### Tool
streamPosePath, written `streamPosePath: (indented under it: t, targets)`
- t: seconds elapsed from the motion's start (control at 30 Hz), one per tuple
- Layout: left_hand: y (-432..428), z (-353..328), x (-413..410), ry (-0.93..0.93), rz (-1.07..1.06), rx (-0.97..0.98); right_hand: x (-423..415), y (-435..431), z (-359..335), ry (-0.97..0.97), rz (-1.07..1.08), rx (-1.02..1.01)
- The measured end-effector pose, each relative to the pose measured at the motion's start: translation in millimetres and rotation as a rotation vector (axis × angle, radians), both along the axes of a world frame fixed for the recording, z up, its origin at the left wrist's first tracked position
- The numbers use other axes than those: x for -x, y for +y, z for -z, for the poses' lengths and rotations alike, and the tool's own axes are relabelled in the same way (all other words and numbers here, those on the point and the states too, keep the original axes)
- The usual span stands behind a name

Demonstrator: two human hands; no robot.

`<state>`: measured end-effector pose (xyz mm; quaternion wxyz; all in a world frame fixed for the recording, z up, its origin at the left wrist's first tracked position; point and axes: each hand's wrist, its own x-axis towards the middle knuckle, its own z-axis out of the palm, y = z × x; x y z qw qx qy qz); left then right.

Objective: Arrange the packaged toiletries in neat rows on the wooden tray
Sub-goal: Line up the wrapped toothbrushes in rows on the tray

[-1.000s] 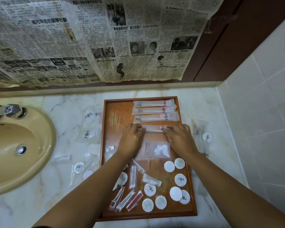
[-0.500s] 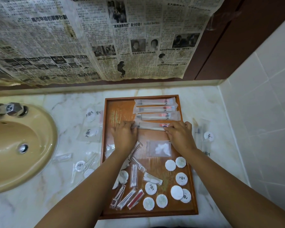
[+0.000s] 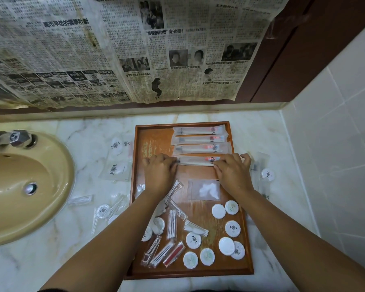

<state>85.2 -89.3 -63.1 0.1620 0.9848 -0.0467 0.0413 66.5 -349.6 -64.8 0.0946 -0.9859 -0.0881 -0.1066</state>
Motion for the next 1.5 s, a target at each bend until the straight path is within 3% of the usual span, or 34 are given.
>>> streamPosePath:
  t: [0.4,1.07,1.27,1.5]
  targets:
    - [-6.1,-1.9,-3.6,0.071,-0.195,0.286,1.9,-4.0,0.2,-0.093,0.104,0.064]
    - [-11.8,-6.7,-3.0,0.057,-0.122,0.138,9.6,-12.3,3.2,-0.156,0.153,-0.021]
    - [-12.2,-7.2,-4.7,0.064,-0.111,0.089,11.5,-16.9,5.9,-0.196,0.090,0.035]
    - [-12.4,-9.1,-3.8,0.048,-0.098,0.081,11.9,-15.2,1.0,-0.087,0.105,0.055]
